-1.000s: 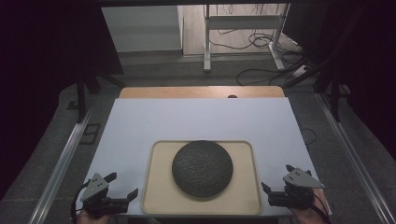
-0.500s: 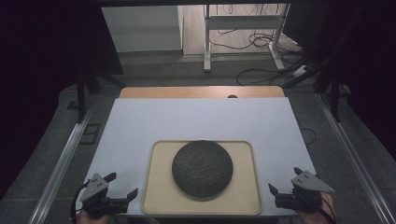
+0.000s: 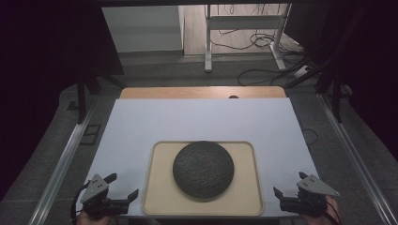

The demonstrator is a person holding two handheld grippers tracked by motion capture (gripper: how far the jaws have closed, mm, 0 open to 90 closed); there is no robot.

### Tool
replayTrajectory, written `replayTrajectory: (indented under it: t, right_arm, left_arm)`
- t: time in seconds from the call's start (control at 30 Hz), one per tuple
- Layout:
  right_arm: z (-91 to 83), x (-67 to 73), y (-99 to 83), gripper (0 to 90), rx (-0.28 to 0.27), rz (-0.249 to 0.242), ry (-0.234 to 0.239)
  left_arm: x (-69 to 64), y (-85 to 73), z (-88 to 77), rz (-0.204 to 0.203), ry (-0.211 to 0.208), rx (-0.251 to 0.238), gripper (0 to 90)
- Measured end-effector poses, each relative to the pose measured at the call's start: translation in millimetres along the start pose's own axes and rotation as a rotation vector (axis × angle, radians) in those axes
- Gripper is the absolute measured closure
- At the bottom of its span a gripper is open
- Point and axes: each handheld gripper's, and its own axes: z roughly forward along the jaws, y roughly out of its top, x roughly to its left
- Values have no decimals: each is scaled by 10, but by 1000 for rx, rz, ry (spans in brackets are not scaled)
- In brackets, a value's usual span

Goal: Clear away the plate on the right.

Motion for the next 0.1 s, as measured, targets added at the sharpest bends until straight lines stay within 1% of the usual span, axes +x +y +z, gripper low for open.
replayTrajectory:
  t: [0.1]
  right_arm:
    - [20,-17,-19,0,12,7,1]
  left_arm:
    - [-3,5,7,1,-1,1,0]
